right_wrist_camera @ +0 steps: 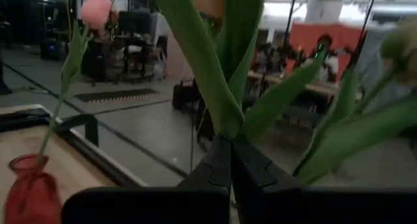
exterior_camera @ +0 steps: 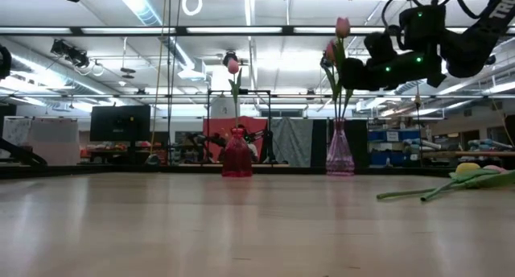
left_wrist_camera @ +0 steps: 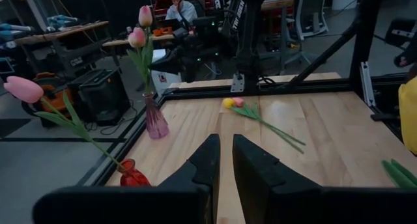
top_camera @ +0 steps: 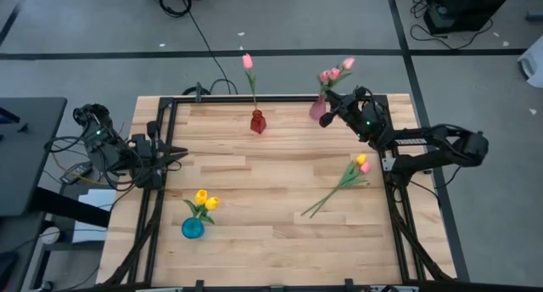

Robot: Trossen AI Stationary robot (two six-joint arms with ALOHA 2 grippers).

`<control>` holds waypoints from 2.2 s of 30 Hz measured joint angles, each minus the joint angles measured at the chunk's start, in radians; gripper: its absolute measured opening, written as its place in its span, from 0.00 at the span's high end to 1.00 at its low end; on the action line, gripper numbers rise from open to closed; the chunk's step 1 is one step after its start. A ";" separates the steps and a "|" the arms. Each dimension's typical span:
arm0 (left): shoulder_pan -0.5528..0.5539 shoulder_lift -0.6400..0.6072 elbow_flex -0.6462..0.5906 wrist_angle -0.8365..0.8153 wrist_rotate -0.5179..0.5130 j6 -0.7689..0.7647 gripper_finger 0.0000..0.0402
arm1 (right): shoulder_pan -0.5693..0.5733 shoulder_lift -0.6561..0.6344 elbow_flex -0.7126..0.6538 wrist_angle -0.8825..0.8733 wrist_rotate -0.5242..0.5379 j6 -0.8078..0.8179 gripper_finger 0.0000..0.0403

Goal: Sort flowers into vase by color
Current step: Put the pink white tulip into the pink vase, then put the yellow tulip into the blue vase

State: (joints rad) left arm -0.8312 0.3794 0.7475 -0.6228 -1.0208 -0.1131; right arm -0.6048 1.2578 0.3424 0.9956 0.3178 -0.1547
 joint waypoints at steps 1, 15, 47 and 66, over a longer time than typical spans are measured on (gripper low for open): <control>0.000 0.000 0.000 0.000 0.001 0.000 0.88 | 0.000 -0.007 0.000 -0.021 -0.003 0.019 0.98; 0.000 0.000 0.000 0.000 0.004 0.001 0.88 | 0.055 -0.245 0.000 -0.434 -0.006 0.239 0.98; 0.000 0.000 0.000 0.001 0.011 -0.020 0.88 | 0.148 -0.526 0.000 -0.884 0.036 0.231 0.64; 0.000 0.000 0.000 0.002 0.000 -0.019 0.88 | 0.182 -0.519 0.221 -1.316 0.021 0.244 0.65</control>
State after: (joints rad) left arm -0.8310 0.3794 0.7471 -0.6212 -1.0206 -0.1318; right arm -0.4227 0.7391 0.5634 -0.3202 0.3386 0.0892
